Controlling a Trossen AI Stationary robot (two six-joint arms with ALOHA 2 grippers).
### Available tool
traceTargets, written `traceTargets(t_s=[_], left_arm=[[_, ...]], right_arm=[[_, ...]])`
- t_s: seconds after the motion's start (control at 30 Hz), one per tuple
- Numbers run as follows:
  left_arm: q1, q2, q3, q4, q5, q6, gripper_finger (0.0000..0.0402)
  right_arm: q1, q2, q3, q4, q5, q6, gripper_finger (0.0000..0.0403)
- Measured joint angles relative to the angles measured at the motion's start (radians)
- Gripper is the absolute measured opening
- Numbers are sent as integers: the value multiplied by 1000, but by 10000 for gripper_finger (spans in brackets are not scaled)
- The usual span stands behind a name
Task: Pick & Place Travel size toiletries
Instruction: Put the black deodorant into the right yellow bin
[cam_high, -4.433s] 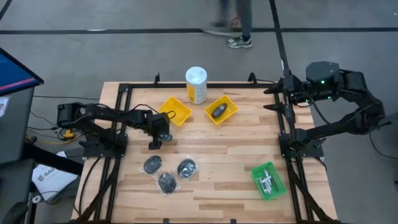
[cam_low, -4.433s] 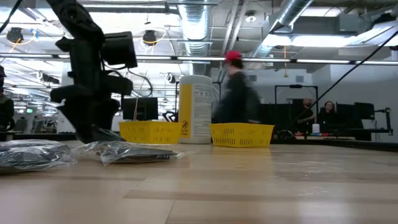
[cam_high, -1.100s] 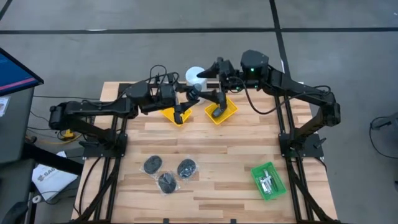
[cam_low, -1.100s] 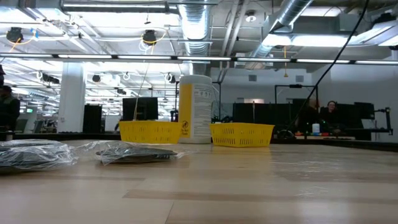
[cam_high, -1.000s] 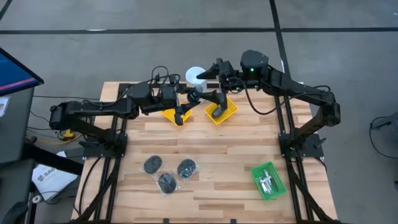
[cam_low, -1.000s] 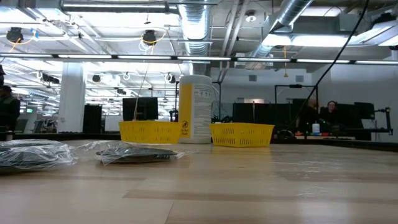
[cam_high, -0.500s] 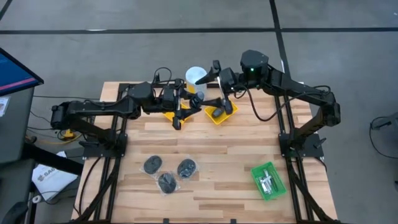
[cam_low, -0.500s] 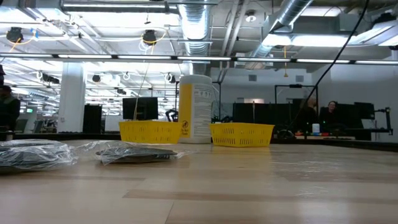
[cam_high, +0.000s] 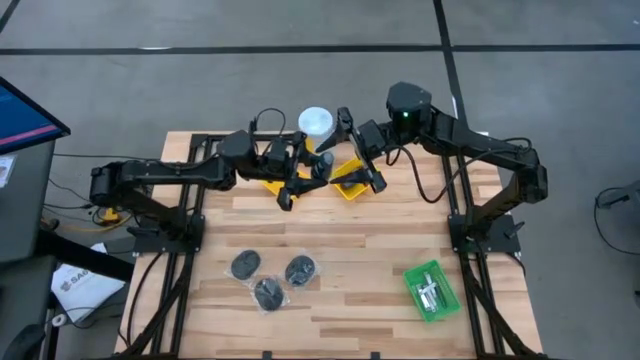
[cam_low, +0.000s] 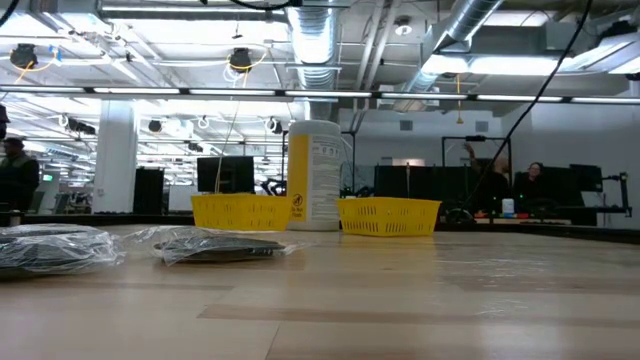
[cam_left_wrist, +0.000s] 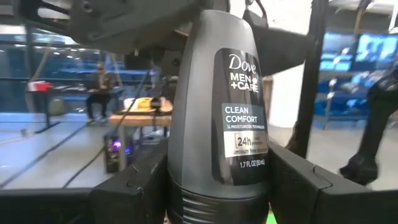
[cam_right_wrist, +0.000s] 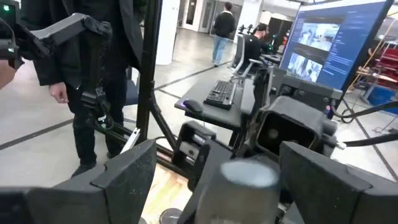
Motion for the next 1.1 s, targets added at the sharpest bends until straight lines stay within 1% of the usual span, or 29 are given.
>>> traceTargets(t_s=[0.2,0.27,0.4,0.63,0.9,1.0,1.1], left_arm=[[0,25,-1,81,32,-25,200],[1,23,-1,96,51,-54,200],[1,24,-1,94,80,-66,200],[1,24,-2,97,82,-118,200],[3,24,-2,99,105,-141,204],[2,24,-2,98,105,-144,203],[3,24,-2,97,110,-153,203]], right_arm=[[0,0,0,-46,-3,2,315],[-2,0,0,-53,-24,2,313],[-2,11,0,-48,-78,-3,310],[-11,46,-2,-41,-131,20,306],[-29,40,0,33,-176,24,262],[-34,40,0,36,-189,29,247],[-36,40,0,38,-199,29,223]])
